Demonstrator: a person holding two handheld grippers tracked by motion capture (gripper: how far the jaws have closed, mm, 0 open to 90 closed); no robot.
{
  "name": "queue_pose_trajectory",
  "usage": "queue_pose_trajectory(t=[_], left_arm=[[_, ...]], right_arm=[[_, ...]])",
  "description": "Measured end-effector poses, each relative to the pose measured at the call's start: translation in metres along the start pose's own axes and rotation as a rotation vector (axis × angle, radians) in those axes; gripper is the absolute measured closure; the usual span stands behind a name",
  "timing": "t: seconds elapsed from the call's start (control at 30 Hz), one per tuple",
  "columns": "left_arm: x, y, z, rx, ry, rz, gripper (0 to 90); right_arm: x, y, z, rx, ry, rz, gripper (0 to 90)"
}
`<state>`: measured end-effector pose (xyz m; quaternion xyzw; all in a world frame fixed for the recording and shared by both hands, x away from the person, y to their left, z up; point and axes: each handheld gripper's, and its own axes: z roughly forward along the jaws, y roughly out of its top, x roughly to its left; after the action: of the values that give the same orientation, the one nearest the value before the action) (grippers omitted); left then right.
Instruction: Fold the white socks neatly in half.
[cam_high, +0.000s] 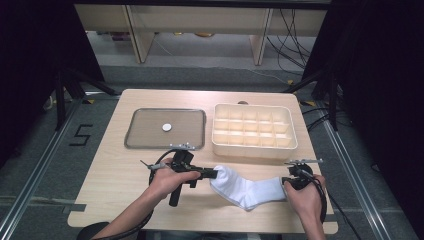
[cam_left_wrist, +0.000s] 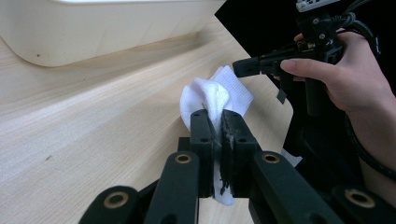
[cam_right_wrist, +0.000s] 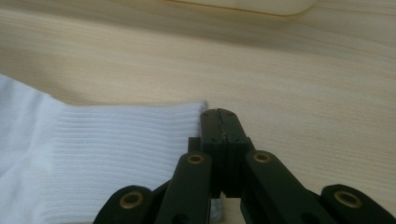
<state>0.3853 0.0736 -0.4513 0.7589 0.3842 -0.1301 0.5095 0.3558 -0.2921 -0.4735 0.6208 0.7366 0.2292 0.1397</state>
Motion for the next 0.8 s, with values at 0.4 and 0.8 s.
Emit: queue_pose_trajectory(t=[0.4, 0.8], left_arm=[[-0.002, 0.001, 0.001, -0.005, -0.006, 0.000, 83.7], [-0.006, 0.002, 0.002, -0.011, 0.016, 0.035, 83.7]], right_arm=[[0.004, -0.004, 0.009, 0.033, 0.017, -0.007, 90.0], [0.010, -0.005, 0.010, 0.033, 0.022, -0.019, 90.0]])
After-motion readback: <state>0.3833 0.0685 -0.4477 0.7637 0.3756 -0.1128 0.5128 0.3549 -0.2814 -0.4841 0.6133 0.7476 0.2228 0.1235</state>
